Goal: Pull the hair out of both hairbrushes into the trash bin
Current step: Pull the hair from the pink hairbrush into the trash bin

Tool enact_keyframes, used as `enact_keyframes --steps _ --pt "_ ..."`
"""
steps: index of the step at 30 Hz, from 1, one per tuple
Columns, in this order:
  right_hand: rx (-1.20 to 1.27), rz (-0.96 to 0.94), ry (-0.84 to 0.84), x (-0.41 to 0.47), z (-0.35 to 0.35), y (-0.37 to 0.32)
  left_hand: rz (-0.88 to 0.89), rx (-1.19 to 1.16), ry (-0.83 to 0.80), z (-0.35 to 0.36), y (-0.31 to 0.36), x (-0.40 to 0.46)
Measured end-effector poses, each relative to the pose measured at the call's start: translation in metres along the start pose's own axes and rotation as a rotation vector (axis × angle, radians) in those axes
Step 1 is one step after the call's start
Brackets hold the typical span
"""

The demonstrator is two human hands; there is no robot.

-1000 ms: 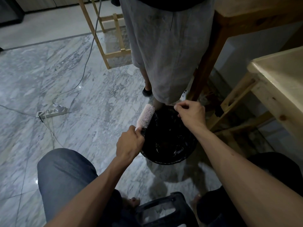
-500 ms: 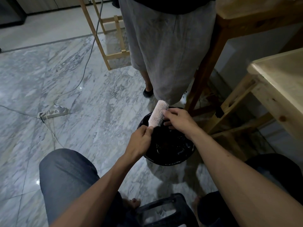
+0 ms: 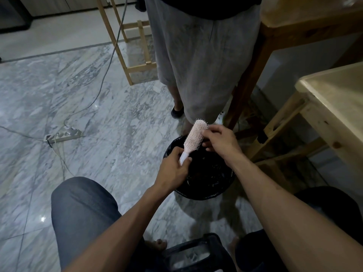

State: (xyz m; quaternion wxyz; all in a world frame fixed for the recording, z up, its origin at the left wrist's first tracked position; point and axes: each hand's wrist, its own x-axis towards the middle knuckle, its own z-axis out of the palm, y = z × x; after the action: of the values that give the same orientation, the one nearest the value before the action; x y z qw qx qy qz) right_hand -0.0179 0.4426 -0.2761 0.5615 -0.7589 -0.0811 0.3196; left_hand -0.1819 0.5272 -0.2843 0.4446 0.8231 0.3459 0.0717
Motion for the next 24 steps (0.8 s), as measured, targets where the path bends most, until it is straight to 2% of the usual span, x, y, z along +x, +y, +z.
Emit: enact_keyframes --steps 2,4,9,12,18,22,24 --pt "-0.122 -0.146 0.114 -0.001 -0.001 -0.001 0.030 0.055 0.023 0.001 0.001 0.000" --pt "-0.275 -0.224 0.154 -0.001 -0.002 -0.004 0.045 0.088 0.039 0.002 0.000 -0.001" --pt "-0.461 -0.169 0.182 -0.005 0.004 -0.016 0.161 0.239 0.139 0.009 -0.007 -0.007" --pt "-0.341 -0.098 0.176 -0.004 0.010 -0.019 0.218 0.314 0.204 0.011 -0.008 -0.011" --pt "-0.136 0.020 0.272 0.007 0.014 -0.023 0.310 0.455 0.242 0.010 -0.005 -0.010" --pt "-0.079 0.150 0.250 0.009 0.012 -0.019 0.244 0.536 0.167 0.011 -0.004 -0.006" --pt "-0.012 0.217 0.176 0.008 0.010 -0.020 0.208 0.525 0.145 0.011 -0.002 -0.006"
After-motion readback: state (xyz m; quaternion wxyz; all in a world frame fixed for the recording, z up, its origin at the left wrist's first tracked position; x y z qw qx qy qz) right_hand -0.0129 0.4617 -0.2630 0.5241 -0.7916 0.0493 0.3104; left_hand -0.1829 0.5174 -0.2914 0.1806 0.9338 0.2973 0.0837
